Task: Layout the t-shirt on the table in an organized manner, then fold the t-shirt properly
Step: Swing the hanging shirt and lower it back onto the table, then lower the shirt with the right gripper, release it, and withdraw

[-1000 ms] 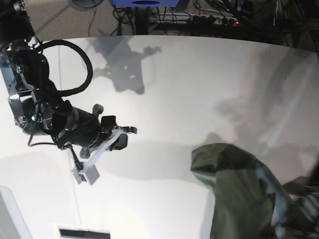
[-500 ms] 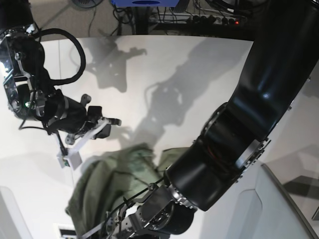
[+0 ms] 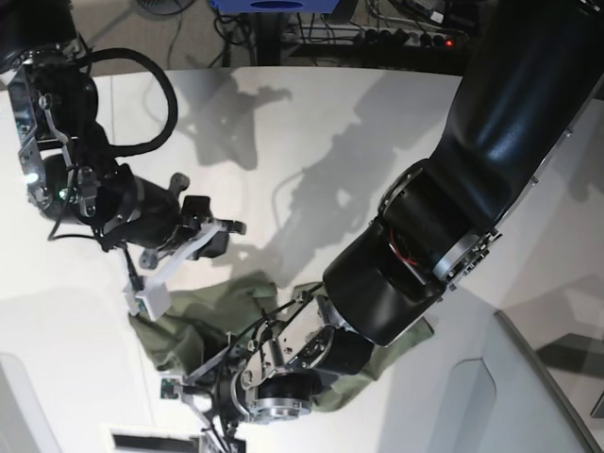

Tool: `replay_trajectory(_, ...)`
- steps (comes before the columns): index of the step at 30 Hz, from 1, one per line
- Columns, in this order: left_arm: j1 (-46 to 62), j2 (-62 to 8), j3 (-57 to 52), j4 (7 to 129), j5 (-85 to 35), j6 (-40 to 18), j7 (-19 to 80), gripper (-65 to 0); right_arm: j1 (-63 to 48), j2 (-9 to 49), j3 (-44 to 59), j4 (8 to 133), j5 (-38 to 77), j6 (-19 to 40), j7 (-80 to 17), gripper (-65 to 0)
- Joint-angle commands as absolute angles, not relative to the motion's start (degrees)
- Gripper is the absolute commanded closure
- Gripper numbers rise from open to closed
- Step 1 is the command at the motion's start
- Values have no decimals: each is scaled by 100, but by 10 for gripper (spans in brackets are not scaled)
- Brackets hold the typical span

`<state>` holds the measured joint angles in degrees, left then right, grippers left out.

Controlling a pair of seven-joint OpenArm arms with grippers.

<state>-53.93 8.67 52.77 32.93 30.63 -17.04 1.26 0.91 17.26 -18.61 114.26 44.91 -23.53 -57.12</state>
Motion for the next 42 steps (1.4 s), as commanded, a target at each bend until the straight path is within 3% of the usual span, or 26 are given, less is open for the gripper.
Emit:
replay_trajectory(1,-5587,900,5279,3371,2897,-1622,75,-620,171,1789,-1824,11503,4453,-2334,-5604,0)
replay_trajectory(2,-5587,900,5279,3424,2721,-1622,57,-650,171,1789,-1824,11503,4453,-2334,-5604,0)
replay_trajectory(7,-5719,900,5235,3934,1780,-1613,4,-650,163,1789,-1824,11495,4453,-2334,-5604,0)
replay_trajectory(10,-5938,892,5218,4040,1657,-1613,523,-650,198,1868,-1798,11495,4453,-2334,-5604,0)
replay_trajectory(13,-5833,409,4664,4330,1657,-1640,1112,-650,207,1982,-1789,11486,4207,-2334,-5604,0)
replay_trajectory(17,-5209,31,4365,5033,1736,-1763,1191,-650,171,1912,-1833,11442,3574,-2290,-5604,0)
replay_trajectory(22,-4725,444,5270,5270,2246,-2185,1200,-650,251,1640,-1833,11398,3363,-2044,-5604,0)
replay_trajectory(26,-4567,900,5297,5288,2308,-2211,1314,-650,75,1666,-1807,11398,3336,-1991,-5604,0)
replay_trajectory(32,-4980,900,5033,5182,2360,-2176,1385,-650,-110,1842,-1807,11398,3090,-1974,-5604,0)
replay_trajectory(37,-4760,145,4356,5358,2316,-2202,2237,-650,75,1930,-1824,11354,2624,-1780,-5604,0)
replay_trajectory(38,-4567,-13,4242,5552,2316,-2202,2440,-625,127,1956,-1807,11319,2545,-1596,-5596,0)
replay_trajectory(39,-4400,-127,4136,5727,2316,-2202,2563,-530,180,1965,-1798,11240,2457,-1385,-5578,0)
replay_trajectory(42,-3846,-400,3679,6176,2360,-2202,2659,-137,514,2000,-1798,10765,1982,-637,-5191,0)
